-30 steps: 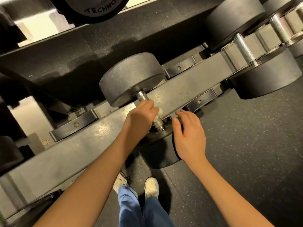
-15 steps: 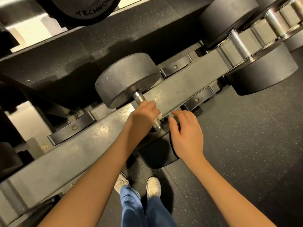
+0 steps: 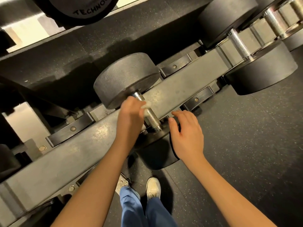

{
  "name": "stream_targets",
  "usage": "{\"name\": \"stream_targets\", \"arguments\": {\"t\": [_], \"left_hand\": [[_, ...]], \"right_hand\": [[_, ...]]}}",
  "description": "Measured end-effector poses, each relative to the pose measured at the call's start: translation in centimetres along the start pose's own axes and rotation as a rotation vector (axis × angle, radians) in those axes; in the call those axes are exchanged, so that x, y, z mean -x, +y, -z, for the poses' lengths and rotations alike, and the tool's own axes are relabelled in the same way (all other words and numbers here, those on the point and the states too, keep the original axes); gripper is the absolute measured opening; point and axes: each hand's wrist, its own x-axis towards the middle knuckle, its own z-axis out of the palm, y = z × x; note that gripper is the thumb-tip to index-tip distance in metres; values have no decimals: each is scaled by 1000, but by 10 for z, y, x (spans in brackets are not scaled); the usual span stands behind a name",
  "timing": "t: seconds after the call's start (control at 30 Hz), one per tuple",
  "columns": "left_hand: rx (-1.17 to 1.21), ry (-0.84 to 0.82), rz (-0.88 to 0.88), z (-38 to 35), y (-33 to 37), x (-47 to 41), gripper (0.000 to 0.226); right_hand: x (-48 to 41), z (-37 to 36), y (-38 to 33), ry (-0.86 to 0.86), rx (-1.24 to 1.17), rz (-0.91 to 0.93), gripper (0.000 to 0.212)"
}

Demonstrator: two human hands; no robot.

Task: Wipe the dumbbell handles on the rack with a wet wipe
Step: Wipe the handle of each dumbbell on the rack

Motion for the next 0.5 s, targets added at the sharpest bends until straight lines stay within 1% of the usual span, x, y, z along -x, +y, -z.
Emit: {"name": "stream_targets", "arguments": {"t": [0.03, 0.1, 0.17, 0.27, 0.33, 0.37, 0.5], "left_hand": [[24, 75, 54, -1, -2, -3, 24], [28, 145, 81, -5, -2, -1, 21], [68, 127, 49, -11, 3, 8, 15], [46, 17, -4, -13, 9, 24, 17], [37, -3, -14, -10, 5, 23, 20], [56, 10, 8, -7, 3, 19, 21], [130, 195, 132, -5, -1, 3, 19]], "right_hand": [[0, 0, 0, -2, -4, 0, 46], [0, 0, -1, -8, -3, 0, 46], [0, 1, -1, -6, 6, 5, 46], [0, 1, -3, -5, 16, 4, 47], [0, 1, -3, -3, 16, 1, 47], [0, 1, -3, -4, 14, -4, 48], [1, 0, -2, 1, -12, -13, 48]]}}
